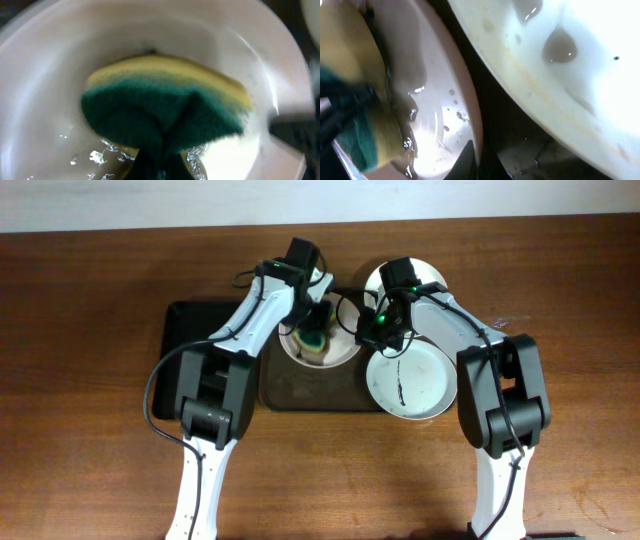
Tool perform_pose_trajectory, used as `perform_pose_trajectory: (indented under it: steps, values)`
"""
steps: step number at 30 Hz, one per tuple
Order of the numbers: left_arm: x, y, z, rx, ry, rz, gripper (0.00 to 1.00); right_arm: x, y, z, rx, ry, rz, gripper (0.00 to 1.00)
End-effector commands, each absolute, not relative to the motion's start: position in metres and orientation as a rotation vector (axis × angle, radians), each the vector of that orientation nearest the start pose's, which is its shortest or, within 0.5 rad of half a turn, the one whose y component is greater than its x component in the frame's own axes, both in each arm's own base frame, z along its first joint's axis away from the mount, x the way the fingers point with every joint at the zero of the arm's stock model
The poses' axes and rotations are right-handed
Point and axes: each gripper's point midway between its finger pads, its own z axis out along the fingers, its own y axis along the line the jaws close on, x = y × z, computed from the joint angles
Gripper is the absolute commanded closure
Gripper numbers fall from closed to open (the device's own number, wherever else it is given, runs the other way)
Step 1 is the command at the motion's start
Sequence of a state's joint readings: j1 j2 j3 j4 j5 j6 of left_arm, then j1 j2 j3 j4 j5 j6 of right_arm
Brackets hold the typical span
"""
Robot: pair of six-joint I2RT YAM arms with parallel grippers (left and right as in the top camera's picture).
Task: Clean dirty plates on tray and stack at the side
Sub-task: 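Scrub the left plate with the sponge while the right gripper holds it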
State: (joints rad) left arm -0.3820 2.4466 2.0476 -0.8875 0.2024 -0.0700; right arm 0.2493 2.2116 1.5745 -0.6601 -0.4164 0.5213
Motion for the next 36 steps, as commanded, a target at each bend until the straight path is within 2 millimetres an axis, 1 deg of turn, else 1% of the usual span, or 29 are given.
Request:
perform_pose_trajectory:
  steps: [1,2,3,4,6,7,8,9,10,11,13,14,15,17,18,19,20,21,22,23,24,25,26,27,28,29,32,35,36]
  values:
    - [0.512,-0.162,-0.024,-0.057,2.838,0.145,1.00,0.425,0.184,-0.013,0.312,3.008,0.708,0.96]
    - [0.502,-0.161,-0.027,-0.045,2.883,0.142,1.00,0.425,0.184,-0.013,0.311,3.008,0.708,0.96]
    - [0.489,-0.166,-0.030,0.046,2.946,0.106,1.00,0.425,0.184,-0.013,0.307,3.008,0.709,0.96]
    - [0.473,-0.176,-0.033,0.200,3.015,0.016,1.00,0.425,0.184,-0.012,0.307,3.008,0.709,0.96]
    - [0.432,-0.195,-0.032,0.500,3.141,-0.223,1.00,0.425,0.184,-0.013,0.307,3.008,0.709,0.96]
    - [0.406,-0.208,-0.027,0.711,3.173,-0.426,1.00,0.425,0.184,-0.012,0.307,3.008,0.709,0.96]
    - [0.388,-0.219,-0.019,0.888,3.147,-0.605,1.00,0.425,0.184,-0.012,0.307,3.008,0.709,0.96]
    - [0.379,-0.228,-0.012,1.015,3.091,-0.739,1.00,0.425,0.184,-0.012,0.307,3.009,0.709,0.96]
    - [0.377,-0.231,-0.009,1.072,3.052,-0.789,1.00,0.425,0.185,-0.012,0.305,3.009,0.709,0.96]
    - [0.384,-0.234,-0.010,1.073,3.022,-0.782,1.00,0.425,0.185,-0.012,0.304,3.009,0.709,0.96]
    - [0.408,-0.240,-0.013,0.943,2.989,-0.730,1.00,0.425,0.185,-0.012,0.304,3.009,0.709,0.96]
    - [0.432,-0.233,-0.020,0.770,3.000,-0.578,1.00,0.425,0.185,-0.012,0.304,3.009,0.709,0.96]
    - [0.458,-0.220,-0.025,0.591,2.987,-0.389,1.00,0.425,0.185,-0.012,0.304,3.009,0.709,0.96]
    - [0.501,-0.196,-0.024,0.347,2.883,-0.103,1.00,0.425,0.185,-0.012,0.304,3.009,0.709,0.96]
    - [0.511,-0.188,-0.022,0.294,2.852,-0.032,1.00,0.425,0.185,-0.012,0.304,3.009,0.709,0.96]
    - [0.522,-0.167,-0.018,0.175,2.801,0.145,1.00,0.425,0.185,-0.012,0.303,3.009,0.709,0.96]
    - [0.523,-0.156,-0.016,0.134,2.786,0.237,1.00,0.425,0.185,-0.012,0.302,3.009,0.709,0.96]
    - [0.521,-0.147,-0.015,0.130,2.789,0.305,1.00,0.425,0.185,-0.012,0.299,3.009,0.709,0.96]
    - [0.514,-0.143,-0.014,0.138,2.819,0.334,1.00,0.425,0.185,-0.012,0.298,3.008,0.709,0.96]
    - [0.506,-0.147,-0.010,0.154,2.864,0.302,1.00,0.425,0.185,-0.012,0.298,3.008,0.709,0.96]
    - [0.501,-0.155,-0.002,0.180,2.898,0.233,1.00,0.425,0.185,-0.012,0.298,3.008,0.709,0.96]
    - [0.497,-0.182,0.013,0.381,2.924,0.019,1.00,0.425,0.185,-0.012,0.299,3.009,0.709,0.96]
    - [0.491,-0.208,0.033,0.579,2.897,-0.188,1.00,0.425,0.185,-0.012,0.297,3.009,0.709,0.96]
    - [0.491,-0.212,0.044,0.615,2.883,-0.222,1.00,0.425,0.185,-0.012,0.297,3.009,0.709,0.96]
    - [0.493,-0.212,0.058,0.637,2.867,-0.211,1.00,0.425,0.185,-0.012,0.297,3.009,0.709,0.96]
    - [0.494,-0.211,0.064,0.636,2.859,-0.209,1.00,0.425,0.185,-0.013,0.298,3.009,0.708,0.96]
    - [0.494,-0.212,0.065,0.667,2.847,-0.208,1.00,0.425,0.185,-0.012,0.287,3.008,0.708,0.96]
    - [0.485,-0.210,0.060,0.838,2.839,-0.197,1.00,0.425,0.185,-0.012,0.287,3.008,0.708,0.96]
    - [0.478,-0.208,0.053,0.924,2.844,-0.188,1.00,0.425,0.185,-0.012,0.287,3.008,0.708,0.96]
